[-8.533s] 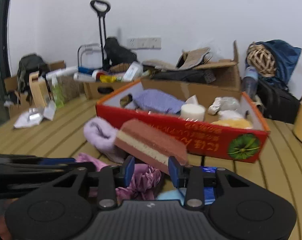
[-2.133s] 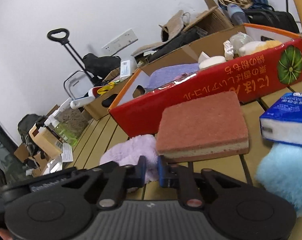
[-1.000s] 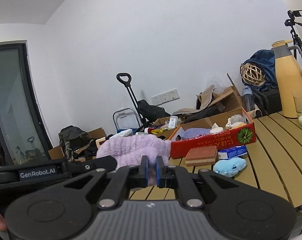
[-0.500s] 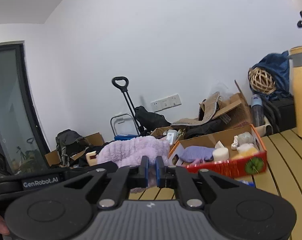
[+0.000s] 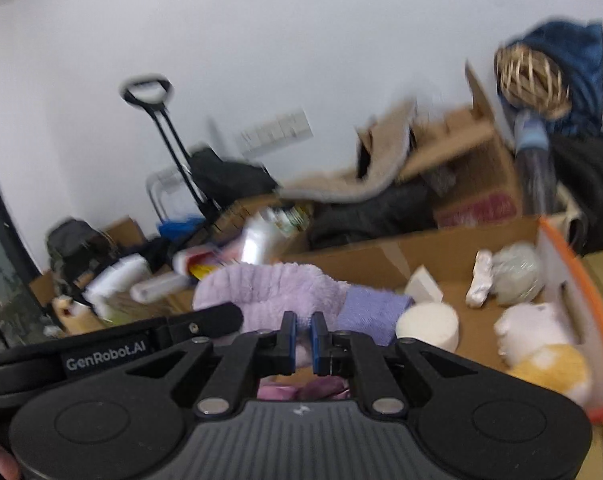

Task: Organize soft objects
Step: 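Carry the lavender headband into the box and open both grippers, then move both grippers back over the table pile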

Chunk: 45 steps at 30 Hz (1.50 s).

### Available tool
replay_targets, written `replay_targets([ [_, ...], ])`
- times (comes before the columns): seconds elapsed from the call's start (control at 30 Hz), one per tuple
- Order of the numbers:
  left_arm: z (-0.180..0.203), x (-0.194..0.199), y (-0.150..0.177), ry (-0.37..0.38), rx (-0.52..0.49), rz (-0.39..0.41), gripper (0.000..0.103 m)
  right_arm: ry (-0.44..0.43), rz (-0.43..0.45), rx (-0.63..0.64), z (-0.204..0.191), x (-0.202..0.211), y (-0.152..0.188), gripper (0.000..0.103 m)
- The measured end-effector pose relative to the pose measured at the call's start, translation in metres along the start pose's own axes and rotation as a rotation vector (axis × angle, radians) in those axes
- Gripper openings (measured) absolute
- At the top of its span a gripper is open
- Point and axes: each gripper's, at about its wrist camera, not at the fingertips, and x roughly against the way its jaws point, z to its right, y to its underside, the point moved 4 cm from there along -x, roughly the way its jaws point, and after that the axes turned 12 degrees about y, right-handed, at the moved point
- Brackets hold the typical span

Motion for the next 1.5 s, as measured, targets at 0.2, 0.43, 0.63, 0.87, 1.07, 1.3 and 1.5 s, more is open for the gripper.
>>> replay_targets([
  [0.2,-0.018,-0.015,0.016,-0.062,-0.055,-0.009,0.05,0.039,-0.087,0.013,0.004,-0.049,0.021,0.013],
  [0.43,-0.001,0.015,0.018,-0.074,-0.075,0.014,0.064,0.023,-0.109,-0.014,0.012,-0.032,0.025,0.03],
  [0.63,0.031,0.084,0.024,-0.096,-0.185,0.031,0.076,0.047,0.017,0.045,0.017,0.059,0.005,0.045],
  [0.87,0.07,0.2,0.071,-0.144,-0.285,0.14,0.09,0.144,0.159,0.239,0.017,0.185,0.025,0.064],
  [1.07,0.096,0.277,0.139,-0.109,-0.313,0.188,0.099,0.156,0.288,0.32,0.02,0.283,0.086,0.083],
  [1.3,0.114,0.344,0.229,-0.106,-0.291,0.182,0.103,0.11,0.259,0.327,0.023,0.358,0.177,0.088],
  [1.5,0.117,0.375,0.26,-0.088,-0.277,0.159,0.103,0.138,0.208,0.29,0.027,0.385,0.244,0.09],
])
